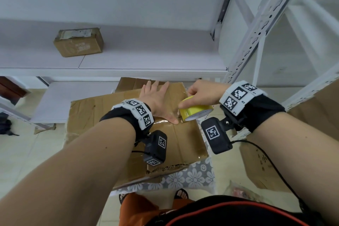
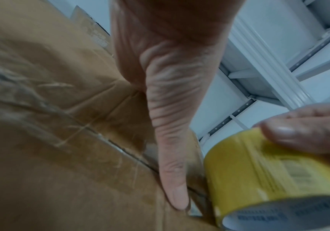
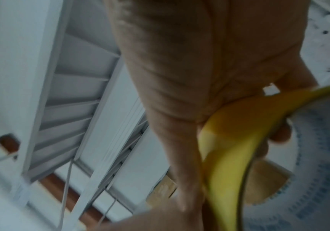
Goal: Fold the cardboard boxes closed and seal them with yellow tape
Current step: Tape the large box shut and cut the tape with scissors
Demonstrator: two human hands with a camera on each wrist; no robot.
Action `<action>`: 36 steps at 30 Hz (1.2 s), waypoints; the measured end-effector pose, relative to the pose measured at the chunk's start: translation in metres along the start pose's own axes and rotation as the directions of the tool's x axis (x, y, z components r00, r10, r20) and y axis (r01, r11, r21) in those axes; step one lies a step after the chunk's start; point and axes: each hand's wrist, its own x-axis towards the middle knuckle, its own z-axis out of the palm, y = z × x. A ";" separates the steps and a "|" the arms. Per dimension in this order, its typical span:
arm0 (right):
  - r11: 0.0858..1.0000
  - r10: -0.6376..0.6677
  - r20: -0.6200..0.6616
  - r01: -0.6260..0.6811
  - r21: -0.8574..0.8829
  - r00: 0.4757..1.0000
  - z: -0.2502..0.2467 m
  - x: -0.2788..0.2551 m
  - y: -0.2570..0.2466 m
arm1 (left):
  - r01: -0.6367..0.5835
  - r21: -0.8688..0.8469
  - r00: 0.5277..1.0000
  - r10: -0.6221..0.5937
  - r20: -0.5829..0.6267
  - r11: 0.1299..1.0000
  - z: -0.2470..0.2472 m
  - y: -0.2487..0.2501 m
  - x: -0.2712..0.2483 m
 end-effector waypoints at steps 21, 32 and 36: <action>1.000 0.024 -0.012 -0.024 -0.009 1.000 -0.013 -0.005 0.006 | -0.030 -0.037 0.999 0.029 -0.020 0.999 0.001 -0.003 0.004; 0.960 0.066 -0.018 -0.069 -0.271 0.998 -0.009 -0.008 0.017 | -0.049 -0.024 0.999 0.050 0.016 0.999 0.014 -0.005 0.009; 0.972 0.097 -0.016 -0.098 -0.212 0.995 -0.007 -0.008 0.026 | -0.067 -0.031 0.997 0.068 0.023 0.997 0.014 -0.005 0.009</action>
